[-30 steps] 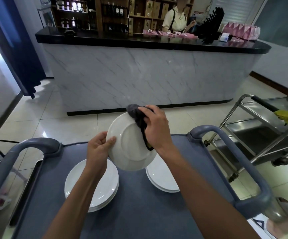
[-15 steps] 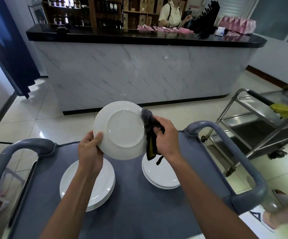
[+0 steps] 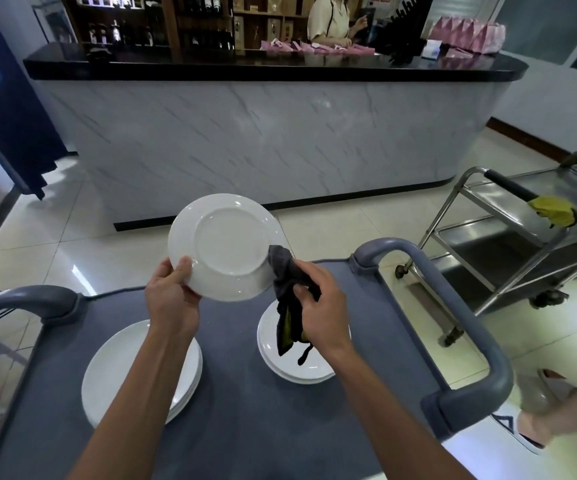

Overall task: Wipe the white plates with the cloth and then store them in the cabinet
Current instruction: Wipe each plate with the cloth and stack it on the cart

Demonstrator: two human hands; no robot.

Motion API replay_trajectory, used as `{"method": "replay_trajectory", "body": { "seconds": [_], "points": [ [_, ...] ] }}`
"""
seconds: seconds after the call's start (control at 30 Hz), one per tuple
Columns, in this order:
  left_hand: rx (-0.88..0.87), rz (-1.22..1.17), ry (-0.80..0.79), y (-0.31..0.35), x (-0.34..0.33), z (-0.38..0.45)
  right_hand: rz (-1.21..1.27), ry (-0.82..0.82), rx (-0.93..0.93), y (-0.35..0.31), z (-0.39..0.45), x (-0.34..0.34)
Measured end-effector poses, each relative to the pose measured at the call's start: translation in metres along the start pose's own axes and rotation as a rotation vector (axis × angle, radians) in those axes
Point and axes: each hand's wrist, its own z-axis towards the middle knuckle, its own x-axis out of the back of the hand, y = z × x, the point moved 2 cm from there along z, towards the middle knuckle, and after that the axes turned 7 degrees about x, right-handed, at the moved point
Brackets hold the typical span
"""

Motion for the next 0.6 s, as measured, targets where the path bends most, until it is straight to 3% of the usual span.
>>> {"method": "replay_trajectory", "body": {
  "seconds": [0.27,0.6],
  "points": [
    [-0.276,0.466,0.012,-0.034,-0.031,-0.001,-0.124,-0.006,0.044,0.027,0.015,0.059],
    [-0.775,1.270,-0.139,-0.090,-0.067,-0.022,-0.165,-0.010,0.053,0.053,0.031,0.108]
  ]
}}
